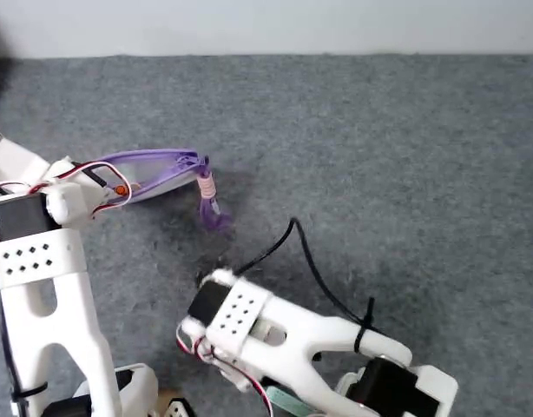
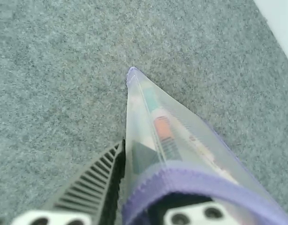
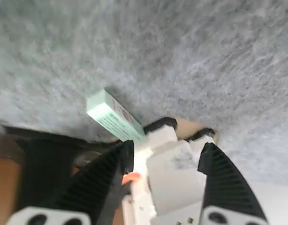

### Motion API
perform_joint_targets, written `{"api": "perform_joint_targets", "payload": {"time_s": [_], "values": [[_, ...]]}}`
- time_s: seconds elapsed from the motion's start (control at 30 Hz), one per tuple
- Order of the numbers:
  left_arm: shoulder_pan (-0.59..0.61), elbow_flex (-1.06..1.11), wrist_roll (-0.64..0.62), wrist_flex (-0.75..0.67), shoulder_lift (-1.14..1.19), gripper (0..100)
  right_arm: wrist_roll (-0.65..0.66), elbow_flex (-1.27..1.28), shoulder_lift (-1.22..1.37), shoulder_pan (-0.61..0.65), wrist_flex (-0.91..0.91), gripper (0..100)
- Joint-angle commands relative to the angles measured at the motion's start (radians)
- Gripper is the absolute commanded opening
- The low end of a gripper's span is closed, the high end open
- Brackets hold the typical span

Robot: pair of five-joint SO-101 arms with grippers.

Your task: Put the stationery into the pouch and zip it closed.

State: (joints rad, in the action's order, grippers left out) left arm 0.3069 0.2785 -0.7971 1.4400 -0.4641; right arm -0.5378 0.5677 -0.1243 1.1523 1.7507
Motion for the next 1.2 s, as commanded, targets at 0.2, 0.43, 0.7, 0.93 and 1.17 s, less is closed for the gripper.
{"api": "perform_joint_targets", "payload": {"time_s": [0.2,0.43,0.7,0.93,1.17], "values": [[0.005,-0.019,-0.011,-0.020,-0.014,1,0.023,0.049,-0.039,0.200,-0.059,24.8],[0.005,-0.019,-0.011,-0.020,-0.014,1,0.049,0.157,-0.038,0.223,-0.202,24.7],[0.005,-0.019,-0.011,-0.020,-0.014,1,0.075,0.267,-0.038,0.223,-0.354,24.7],[0.005,-0.019,-0.011,-0.021,-0.011,1,0.077,0.287,-0.036,0.223,-0.378,24.5],[0.005,-0.019,-0.012,-0.021,-0.014,1,0.078,0.282,0.030,0.150,-0.381,24.5]]}}
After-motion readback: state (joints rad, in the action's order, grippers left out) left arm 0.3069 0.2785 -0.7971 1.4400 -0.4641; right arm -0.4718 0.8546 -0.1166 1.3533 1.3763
